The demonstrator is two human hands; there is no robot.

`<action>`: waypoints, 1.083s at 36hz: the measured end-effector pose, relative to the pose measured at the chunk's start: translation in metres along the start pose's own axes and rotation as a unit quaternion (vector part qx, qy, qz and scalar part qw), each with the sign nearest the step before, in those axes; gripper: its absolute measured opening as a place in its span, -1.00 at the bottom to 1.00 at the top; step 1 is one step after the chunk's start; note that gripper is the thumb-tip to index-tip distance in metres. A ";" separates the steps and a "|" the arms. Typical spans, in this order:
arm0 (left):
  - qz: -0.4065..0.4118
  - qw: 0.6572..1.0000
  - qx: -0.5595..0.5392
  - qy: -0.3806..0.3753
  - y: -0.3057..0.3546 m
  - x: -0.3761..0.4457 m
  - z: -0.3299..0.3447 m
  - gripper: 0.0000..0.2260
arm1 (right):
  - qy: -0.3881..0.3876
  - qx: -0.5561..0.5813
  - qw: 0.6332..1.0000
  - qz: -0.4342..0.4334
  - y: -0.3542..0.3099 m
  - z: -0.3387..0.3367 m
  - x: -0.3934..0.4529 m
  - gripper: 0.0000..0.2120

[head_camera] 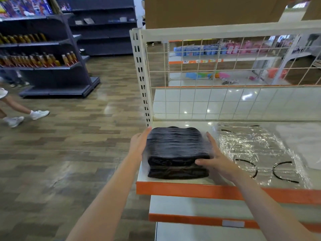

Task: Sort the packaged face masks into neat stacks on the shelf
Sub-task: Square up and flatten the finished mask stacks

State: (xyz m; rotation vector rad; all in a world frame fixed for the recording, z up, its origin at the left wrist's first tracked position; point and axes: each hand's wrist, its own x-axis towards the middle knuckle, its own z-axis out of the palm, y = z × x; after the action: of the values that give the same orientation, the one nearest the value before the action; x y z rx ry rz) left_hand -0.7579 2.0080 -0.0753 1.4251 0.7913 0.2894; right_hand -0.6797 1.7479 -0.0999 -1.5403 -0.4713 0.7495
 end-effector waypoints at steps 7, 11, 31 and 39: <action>0.015 0.998 0.045 0.030 0.012 0.005 0.002 -0.84 | -0.024 -0.065 0.997 0.027 -0.010 -0.005 -0.002 0.27; 0.077 0.992 0.096 0.015 0.016 0.006 0.000 -0.81 | -0.024 -0.112 0.993 0.026 -0.013 -0.006 0.000 0.22; 0.301 0.733 0.600 -0.113 0.048 0.004 0.038 -0.55 | -0.024 -0.166 0.986 -0.011 -0.016 -0.012 0.005 -0.17; 0.268 0.675 0.668 -0.160 0.047 0.000 0.053 -0.33 | -0.058 -0.171 0.984 -0.002 -0.019 -0.012 0.007 -0.30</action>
State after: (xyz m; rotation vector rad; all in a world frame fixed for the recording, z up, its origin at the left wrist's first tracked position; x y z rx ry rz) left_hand -0.7110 1.9748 -0.0335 3.0217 0.1371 -0.2082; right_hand -0.6635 1.7465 -0.0829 -1.8197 -0.7176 0.7868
